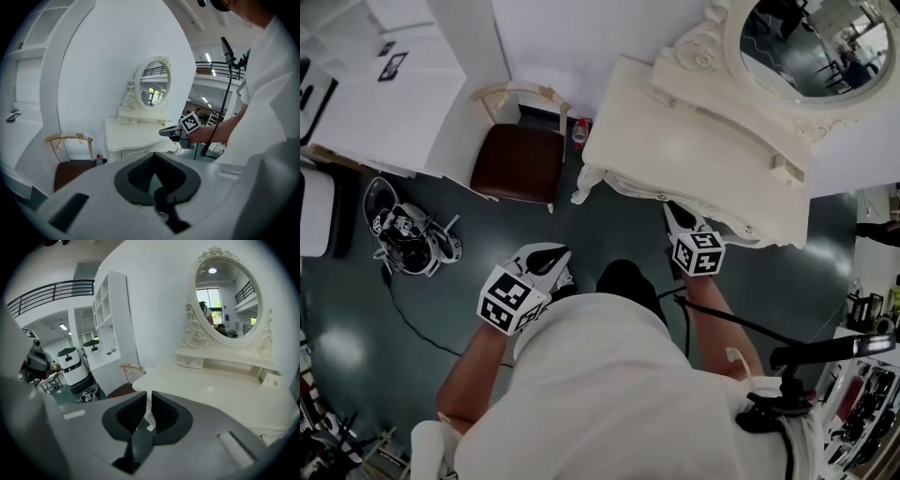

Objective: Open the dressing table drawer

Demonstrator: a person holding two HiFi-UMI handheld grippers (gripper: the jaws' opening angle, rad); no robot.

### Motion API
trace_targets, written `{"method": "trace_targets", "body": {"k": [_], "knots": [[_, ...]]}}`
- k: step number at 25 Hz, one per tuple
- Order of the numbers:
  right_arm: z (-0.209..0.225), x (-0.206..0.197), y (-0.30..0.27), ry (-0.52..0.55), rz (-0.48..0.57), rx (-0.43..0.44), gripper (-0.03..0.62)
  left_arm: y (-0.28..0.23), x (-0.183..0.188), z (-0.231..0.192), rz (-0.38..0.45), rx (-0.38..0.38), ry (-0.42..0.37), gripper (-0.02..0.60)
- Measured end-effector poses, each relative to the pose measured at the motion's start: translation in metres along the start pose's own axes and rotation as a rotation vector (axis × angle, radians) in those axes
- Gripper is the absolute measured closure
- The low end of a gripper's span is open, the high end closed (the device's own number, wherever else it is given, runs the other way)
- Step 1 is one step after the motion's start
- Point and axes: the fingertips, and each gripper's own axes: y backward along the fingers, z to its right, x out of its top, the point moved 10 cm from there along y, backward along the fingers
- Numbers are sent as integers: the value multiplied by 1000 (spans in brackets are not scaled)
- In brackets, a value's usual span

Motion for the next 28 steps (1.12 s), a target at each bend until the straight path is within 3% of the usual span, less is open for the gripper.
{"method": "trace_targets", "body": {"k": [7, 15, 28], "knots": [[41, 28, -70, -53, -17, -129, 543, 1, 24, -65, 52, 10, 69, 580], [119, 66, -169, -115, -24, -208, 511, -19, 74, -116, 46, 78, 79, 580], [203, 104, -276, -221, -15, -251, 463, -67, 127, -159, 27, 186, 116, 580]]}}
